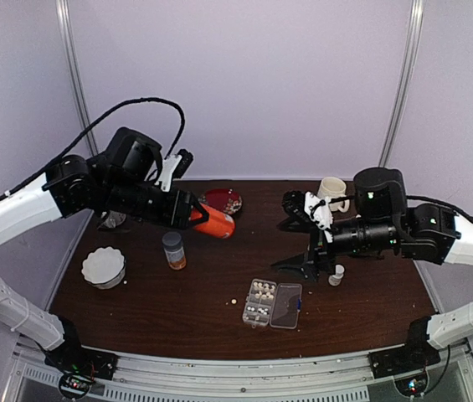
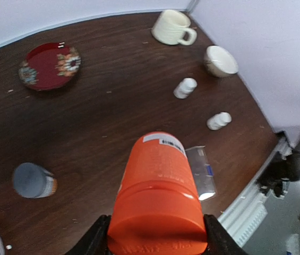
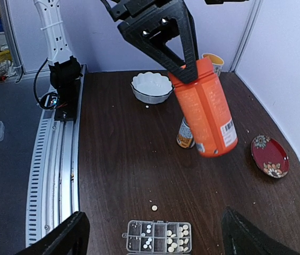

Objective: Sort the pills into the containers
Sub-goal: Place the pill bottle at the center of the board.

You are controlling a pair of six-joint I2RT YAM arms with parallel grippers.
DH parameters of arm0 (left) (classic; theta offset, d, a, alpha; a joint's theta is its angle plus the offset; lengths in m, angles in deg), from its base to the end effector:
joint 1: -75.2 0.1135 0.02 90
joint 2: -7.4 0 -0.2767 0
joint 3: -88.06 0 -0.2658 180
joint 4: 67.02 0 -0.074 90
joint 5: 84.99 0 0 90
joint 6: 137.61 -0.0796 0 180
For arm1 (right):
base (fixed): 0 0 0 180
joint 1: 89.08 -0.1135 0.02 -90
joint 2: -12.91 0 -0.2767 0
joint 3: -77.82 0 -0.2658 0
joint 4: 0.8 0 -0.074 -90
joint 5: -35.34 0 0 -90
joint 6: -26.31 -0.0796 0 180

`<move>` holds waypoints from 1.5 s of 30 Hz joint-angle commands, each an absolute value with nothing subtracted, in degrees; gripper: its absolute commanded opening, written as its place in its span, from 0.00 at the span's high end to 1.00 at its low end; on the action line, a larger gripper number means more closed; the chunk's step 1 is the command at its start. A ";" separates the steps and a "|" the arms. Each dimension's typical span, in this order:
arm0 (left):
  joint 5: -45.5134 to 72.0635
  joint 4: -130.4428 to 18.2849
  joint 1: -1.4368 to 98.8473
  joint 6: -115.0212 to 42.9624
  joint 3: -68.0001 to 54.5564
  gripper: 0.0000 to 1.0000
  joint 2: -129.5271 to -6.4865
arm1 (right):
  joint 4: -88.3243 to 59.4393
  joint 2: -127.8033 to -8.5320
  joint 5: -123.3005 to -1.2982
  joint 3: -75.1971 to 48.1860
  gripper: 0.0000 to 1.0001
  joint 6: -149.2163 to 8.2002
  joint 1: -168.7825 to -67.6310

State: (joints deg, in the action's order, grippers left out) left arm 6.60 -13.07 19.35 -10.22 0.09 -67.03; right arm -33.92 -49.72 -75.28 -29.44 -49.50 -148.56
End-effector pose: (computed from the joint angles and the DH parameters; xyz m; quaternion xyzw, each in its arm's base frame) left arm 0.1794 -0.2684 0.3694 0.1493 0.8797 -0.3365 0.3009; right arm 0.1237 0.2650 0.3478 -0.5709 0.5975 0.3468 0.4436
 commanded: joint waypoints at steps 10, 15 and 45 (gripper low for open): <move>-1.62 10.33 28.14 -28.73 25.77 0.90 -99.98 | -31.92 -45.03 -66.84 -39.49 0.16 -61.99 -147.74; 0.02 13.46 29.55 -30.28 34.40 0.89 -109.46 | -31.51 -44.27 -65.91 -42.04 0.18 -63.69 -147.55; -5.05 17.48 26.31 -26.32 37.72 0.32 -109.65 | -31.70 -35.70 -64.27 -49.19 0.18 -68.38 -147.09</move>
State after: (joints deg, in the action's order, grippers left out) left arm -4.05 18.38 30.30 -29.81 40.94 -116.26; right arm -31.63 -36.56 -66.03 -47.60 -67.16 -147.54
